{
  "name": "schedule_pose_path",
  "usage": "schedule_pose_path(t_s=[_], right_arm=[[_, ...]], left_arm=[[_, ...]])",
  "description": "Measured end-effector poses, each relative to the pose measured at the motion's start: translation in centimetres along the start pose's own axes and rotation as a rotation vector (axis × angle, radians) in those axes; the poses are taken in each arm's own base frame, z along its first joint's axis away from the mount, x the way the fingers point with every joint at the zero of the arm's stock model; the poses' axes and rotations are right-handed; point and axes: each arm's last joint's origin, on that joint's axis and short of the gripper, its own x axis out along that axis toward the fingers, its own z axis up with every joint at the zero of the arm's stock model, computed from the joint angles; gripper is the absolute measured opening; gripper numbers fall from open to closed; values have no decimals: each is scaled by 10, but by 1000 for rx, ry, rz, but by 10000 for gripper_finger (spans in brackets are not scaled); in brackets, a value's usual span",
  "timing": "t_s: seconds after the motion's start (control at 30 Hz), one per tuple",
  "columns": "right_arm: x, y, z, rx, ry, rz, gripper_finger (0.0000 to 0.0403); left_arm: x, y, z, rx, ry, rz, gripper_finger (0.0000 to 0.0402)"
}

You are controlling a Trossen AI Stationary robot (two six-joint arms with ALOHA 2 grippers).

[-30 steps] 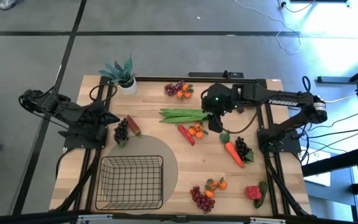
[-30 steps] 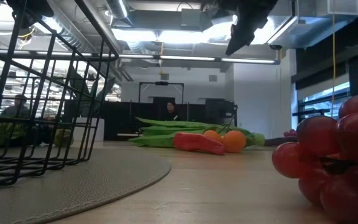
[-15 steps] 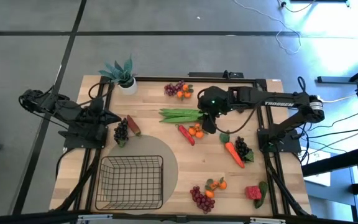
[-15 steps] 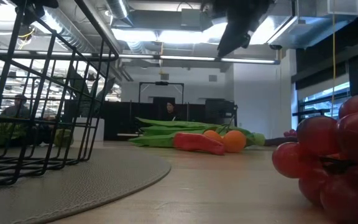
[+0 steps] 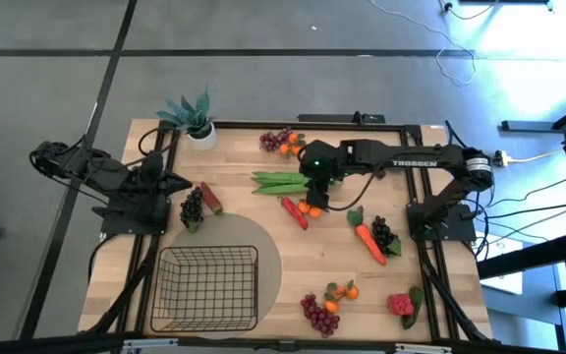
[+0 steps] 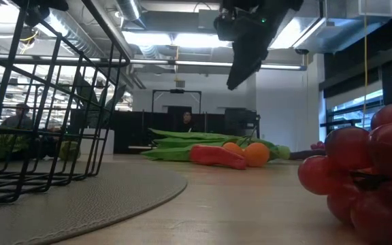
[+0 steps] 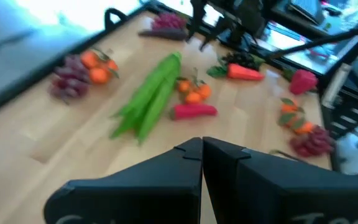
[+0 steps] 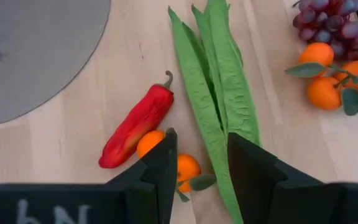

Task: Build produce basket
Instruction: Put the red chilli pepper into the wire basket

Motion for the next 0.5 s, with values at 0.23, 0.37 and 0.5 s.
schedule_pose_path(t_s=[0.23,0.37,0.5], right_arm=[[-11,0,0,-29,-30,1,126],[-18,-1,0,-44,-48,2,126],[-18,0,0,-50,-47,13,126]], left_arm=[[2,-6,11,104,20,64,0],[3,-11,24,103,101,146,0],[12,-16,29,38,252,255,0]])
